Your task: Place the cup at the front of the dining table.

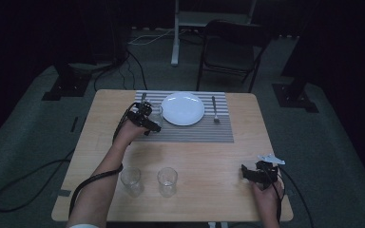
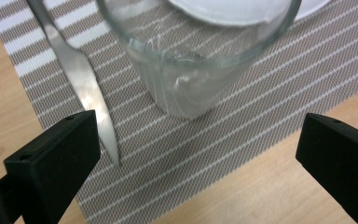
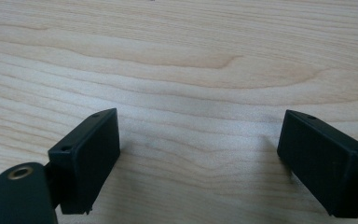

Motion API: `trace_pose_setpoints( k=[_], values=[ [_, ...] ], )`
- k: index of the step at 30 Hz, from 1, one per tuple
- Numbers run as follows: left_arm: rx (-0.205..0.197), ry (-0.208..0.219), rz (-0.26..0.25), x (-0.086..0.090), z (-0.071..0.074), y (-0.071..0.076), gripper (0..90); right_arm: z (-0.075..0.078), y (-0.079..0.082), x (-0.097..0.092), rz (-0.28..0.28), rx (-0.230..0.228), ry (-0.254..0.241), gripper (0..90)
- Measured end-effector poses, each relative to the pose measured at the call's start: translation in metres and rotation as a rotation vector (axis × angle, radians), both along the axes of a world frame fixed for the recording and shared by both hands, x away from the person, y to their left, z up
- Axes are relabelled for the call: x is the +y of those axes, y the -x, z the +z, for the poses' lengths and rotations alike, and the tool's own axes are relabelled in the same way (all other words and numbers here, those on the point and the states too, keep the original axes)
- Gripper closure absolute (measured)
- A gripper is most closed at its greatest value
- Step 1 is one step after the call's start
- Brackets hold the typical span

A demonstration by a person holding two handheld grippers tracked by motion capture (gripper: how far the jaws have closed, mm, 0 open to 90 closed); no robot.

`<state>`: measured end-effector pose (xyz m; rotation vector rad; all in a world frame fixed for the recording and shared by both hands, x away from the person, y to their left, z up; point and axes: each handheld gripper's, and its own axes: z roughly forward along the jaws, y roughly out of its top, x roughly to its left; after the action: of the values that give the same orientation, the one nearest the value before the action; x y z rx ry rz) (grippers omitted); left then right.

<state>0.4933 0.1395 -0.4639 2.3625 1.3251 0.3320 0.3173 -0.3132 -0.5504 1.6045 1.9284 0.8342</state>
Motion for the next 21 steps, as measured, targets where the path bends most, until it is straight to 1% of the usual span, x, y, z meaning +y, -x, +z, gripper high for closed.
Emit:
trace_pose_setpoints(
  k=[2, 5, 6, 7, 9, 10, 11, 12, 17, 20, 21],
  values=[
    [-0.005, -0.008, 0.001, 0.002, -0.001, 0.002, 0.2, 0.0, 0.0, 0.0, 0.0, 0.0, 0.0, 12.6],
    [-0.012, 0.007, 0.018, 0.012, -0.001, 0.008, 0.2, 0.0, 0.0, 0.0, 0.0, 0.0, 0.0, 12.6],
    [-0.01, 0.007, 0.018, 0.017, -0.002, 0.012, 0.2, 0.0, 0.0, 0.0, 0.0, 0.0, 0.0, 12.6],
    [-0.01, 0.007, 0.018, 0.017, -0.002, 0.012, 0.2, 0.0, 0.0, 0.0, 0.0, 0.0, 0.0, 12.6],
    [-0.019, 0.013, 0.016, 0.025, -0.002, 0.018, 0.2, 0.0, 0.0, 0.0, 0.0, 0.0, 0.0, 12.6],
    [-0.019, 0.013, 0.016, 0.025, -0.002, 0.018, 0.2, 0.0, 0.0, 0.0, 0.0, 0.0, 0.0, 12.6],
    [-0.024, 0.023, 0.023, 0.031, -0.002, 0.021, 0.2, 0.0, 0.0, 0.0, 0.0, 0.0, 0.0, 12.6],
    [-0.024, 0.023, 0.023, 0.031, -0.002, 0.021, 0.2, 0.0, 0.0, 0.0, 0.0, 0.0, 0.0, 12.6],
    [-0.046, 0.038, 0.042, 0.045, -0.002, 0.029, 0.2, 0.0, 0.0, 0.0, 0.0, 0.0, 0.0, 12.6],
    [-0.044, 0.048, 0.042, 0.052, -0.004, 0.034, 0.2, 0.0, 0.0, 0.0, 0.0, 0.0, 0.0, 12.6],
    [-0.044, 0.058, 0.043, 0.055, -0.004, 0.036, 0.2, 0.0, 0.0, 0.0, 0.0, 0.0, 0.0, 12.6]
  ],
)
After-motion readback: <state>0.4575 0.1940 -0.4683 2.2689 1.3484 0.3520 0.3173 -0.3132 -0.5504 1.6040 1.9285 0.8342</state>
